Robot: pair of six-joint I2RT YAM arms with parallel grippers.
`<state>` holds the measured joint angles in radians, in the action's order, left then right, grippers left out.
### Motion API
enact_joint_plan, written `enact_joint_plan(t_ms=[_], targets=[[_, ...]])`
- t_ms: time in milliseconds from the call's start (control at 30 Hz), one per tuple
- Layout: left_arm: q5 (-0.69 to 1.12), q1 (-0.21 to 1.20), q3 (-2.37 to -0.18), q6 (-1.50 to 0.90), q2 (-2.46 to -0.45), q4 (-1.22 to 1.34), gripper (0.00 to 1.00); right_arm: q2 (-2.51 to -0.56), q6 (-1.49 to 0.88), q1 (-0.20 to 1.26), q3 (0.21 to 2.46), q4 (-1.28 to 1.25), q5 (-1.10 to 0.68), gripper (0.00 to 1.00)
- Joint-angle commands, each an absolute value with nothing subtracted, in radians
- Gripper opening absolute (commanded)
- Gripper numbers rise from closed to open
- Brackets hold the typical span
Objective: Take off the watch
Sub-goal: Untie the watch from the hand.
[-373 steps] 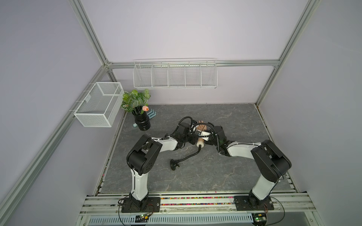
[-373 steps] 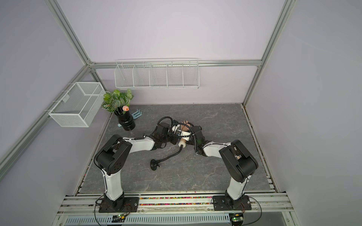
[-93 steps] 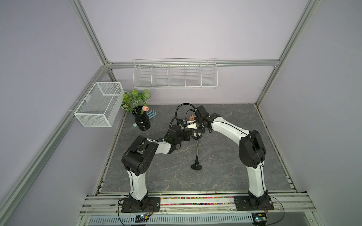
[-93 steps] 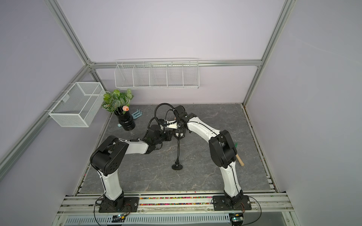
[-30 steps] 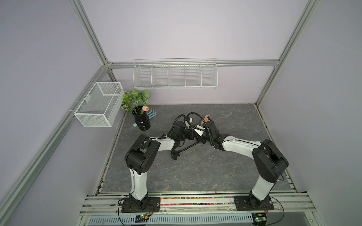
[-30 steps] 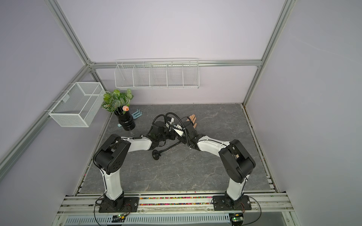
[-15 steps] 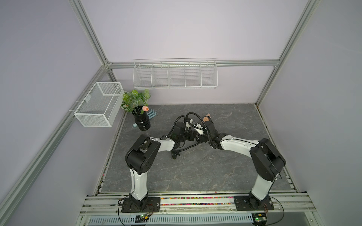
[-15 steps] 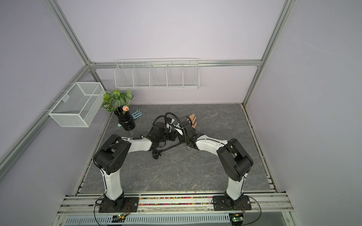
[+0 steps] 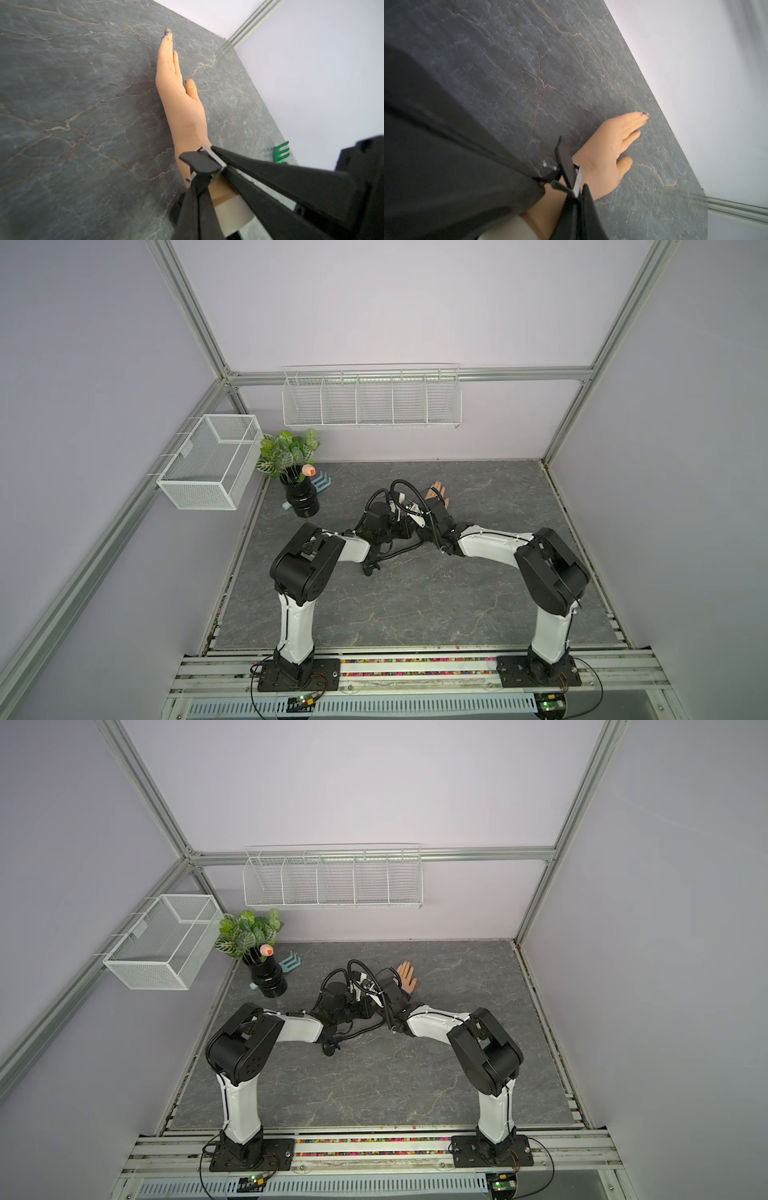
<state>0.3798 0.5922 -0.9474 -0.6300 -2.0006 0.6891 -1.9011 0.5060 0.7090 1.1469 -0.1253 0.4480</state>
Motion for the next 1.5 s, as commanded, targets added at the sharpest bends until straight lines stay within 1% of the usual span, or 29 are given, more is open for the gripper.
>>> enact_joint_plan(t_ms=[0,100,233,333,433,533,633,733,800,867,933,1067,1167,1233,1300,1367,1467], targets=[[0.263,0.518,-0.927,-0.928,-2.036,0.934,0.0,-1.918,0.544,0.747,1.112,-0.005,0.438,0.07],[0.225,0.474,-0.923,-1.009,-2.027,0.973,0.0,-1.88,0.514,0.749,1.146,0.109,0.459,0.07],[0.12,0.463,-0.898,-0.933,-1.922,0.82,0.0,-1.821,0.53,0.723,1.106,0.094,0.525,0.07],[0.062,0.463,-0.844,-0.935,-1.871,0.796,0.0,-1.815,0.515,0.693,1.092,0.087,0.553,0.07],[0.089,0.47,-0.824,-0.941,-1.876,0.822,0.0,-1.814,0.489,0.694,1.102,0.084,0.507,0.07],[0.068,0.472,-0.778,-0.958,-1.88,0.898,0.0,-1.831,0.483,0.73,1.133,0.132,0.458,0.07],[0.164,0.471,-0.821,-0.925,-1.887,0.89,0.0,-1.827,0.51,0.761,1.099,0.121,0.36,0.07],[0.216,0.473,-0.837,-0.92,-1.891,0.914,0.0,-1.862,0.562,0.767,1.124,0.211,0.409,0.07],[0.188,0.465,-0.845,-0.902,-1.872,0.841,0.0,-1.887,0.61,0.781,1.136,0.271,0.471,0.07],[0.153,0.451,-0.849,-0.896,-1.863,0.787,0.0,-1.86,0.652,0.788,1.092,0.242,0.479,0.07],[0.17,0.442,-0.857,-0.892,-1.871,0.803,0.0,-1.808,0.646,0.785,1.045,0.183,0.469,0.07],[0.218,0.47,-0.888,-0.842,-1.881,0.784,0.0,-1.759,0.532,0.765,1.048,0.119,0.461,0.07],[0.196,0.505,-0.888,-0.795,-1.873,0.752,0.0,-1.715,0.294,0.749,1.043,0.041,0.482,0.07],[0.191,0.519,-0.891,-0.776,-1.875,0.729,0.0,-1.681,0.127,0.752,1.014,0.016,0.46,0.07],[0.173,0.528,-0.888,-0.763,-1.876,0.703,0.0,-1.657,-0.022,0.76,0.969,-0.001,0.468,0.11],[0.176,0.531,-0.887,-0.754,-1.878,0.694,0.0,-1.642,-0.146,0.765,0.929,0.022,0.515,0.18],[0.199,0.538,-0.892,-0.727,-1.882,0.685,0.0,-1.594,-0.229,0.767,0.797,-0.046,0.5,0.38]])
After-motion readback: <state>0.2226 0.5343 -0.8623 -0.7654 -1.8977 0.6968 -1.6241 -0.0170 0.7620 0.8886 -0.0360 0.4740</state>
